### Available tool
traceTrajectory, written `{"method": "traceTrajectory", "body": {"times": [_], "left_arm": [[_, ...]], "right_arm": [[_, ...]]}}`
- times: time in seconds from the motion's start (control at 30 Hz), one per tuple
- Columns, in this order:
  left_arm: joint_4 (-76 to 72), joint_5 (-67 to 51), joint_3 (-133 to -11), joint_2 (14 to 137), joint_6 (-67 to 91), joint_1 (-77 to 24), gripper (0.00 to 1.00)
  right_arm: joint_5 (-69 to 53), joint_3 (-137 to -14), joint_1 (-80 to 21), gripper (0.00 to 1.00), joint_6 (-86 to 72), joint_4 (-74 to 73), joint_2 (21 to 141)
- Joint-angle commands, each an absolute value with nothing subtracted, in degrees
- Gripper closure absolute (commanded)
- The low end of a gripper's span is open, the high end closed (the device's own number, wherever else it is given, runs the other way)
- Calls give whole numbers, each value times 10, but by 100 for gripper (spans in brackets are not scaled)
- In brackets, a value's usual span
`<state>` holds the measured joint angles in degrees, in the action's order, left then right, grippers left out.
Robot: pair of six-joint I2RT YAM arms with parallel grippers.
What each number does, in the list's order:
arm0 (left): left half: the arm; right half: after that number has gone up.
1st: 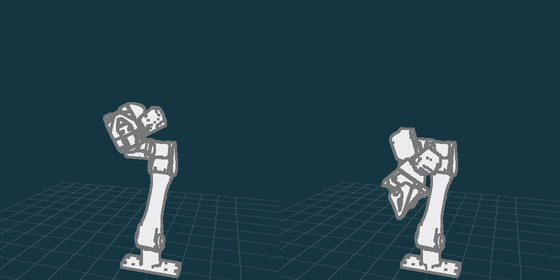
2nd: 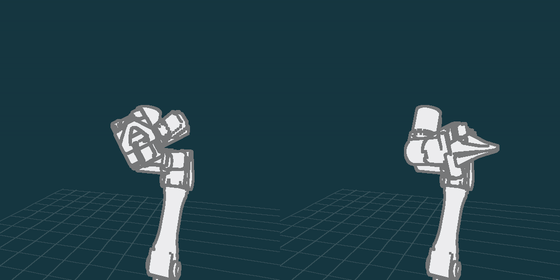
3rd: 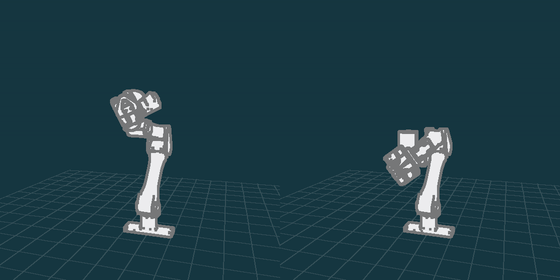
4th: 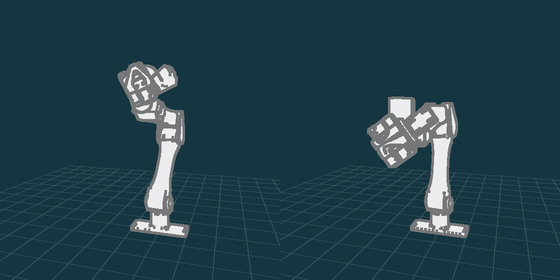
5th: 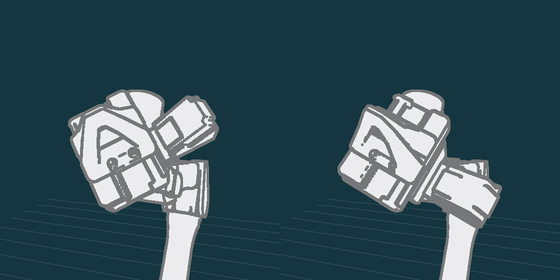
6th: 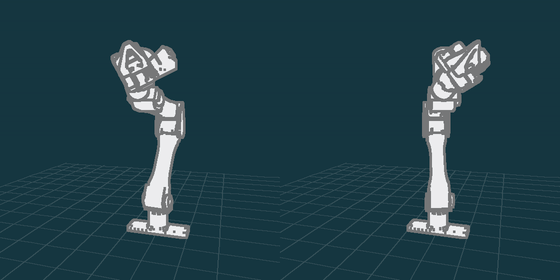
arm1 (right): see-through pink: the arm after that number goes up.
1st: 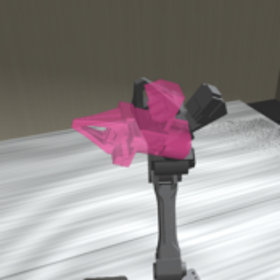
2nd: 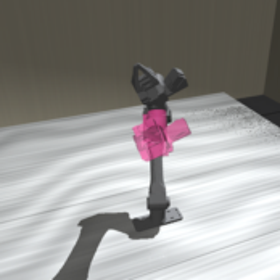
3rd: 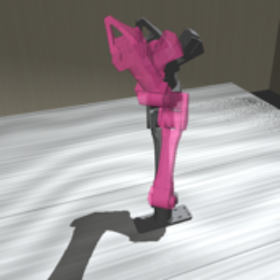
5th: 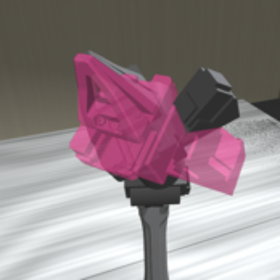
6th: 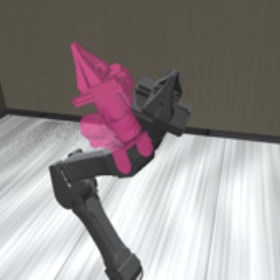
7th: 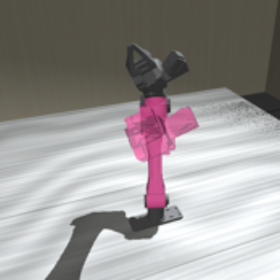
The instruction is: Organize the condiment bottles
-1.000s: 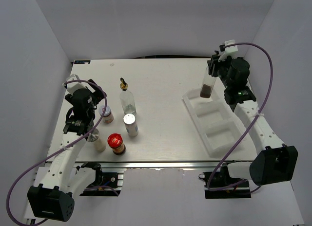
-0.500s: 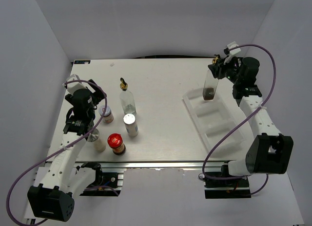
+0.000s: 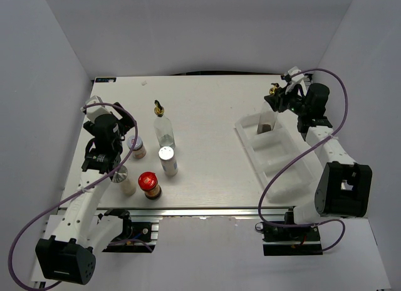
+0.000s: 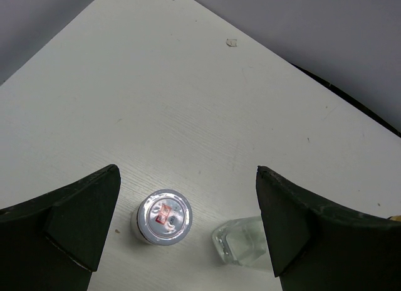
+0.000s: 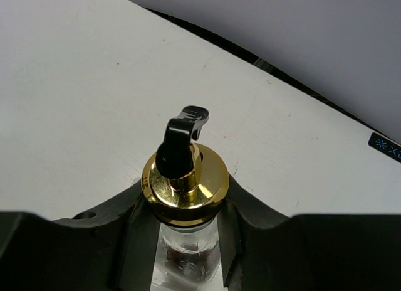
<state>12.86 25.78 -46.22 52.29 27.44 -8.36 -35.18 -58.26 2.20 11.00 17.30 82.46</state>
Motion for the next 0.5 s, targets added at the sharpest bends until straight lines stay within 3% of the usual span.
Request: {"method": "traceTrajectory", "body": {"times": [0.0,0.07,0.3,0.47], "left_arm": [[126,263,-463,522,270,-83,2],[126,264,-462,521,270,-83,2],[124,261,-462,516,270,-83,2],[125,261,-463,515,271,-83,2]], "right_arm": [[-368,-593,25,95,124,265,824],[-362,-592,25,84,126,264,824],[-374,-595,27,62,142,251,831],[-372,-605,28,41,150,235,835]]}}
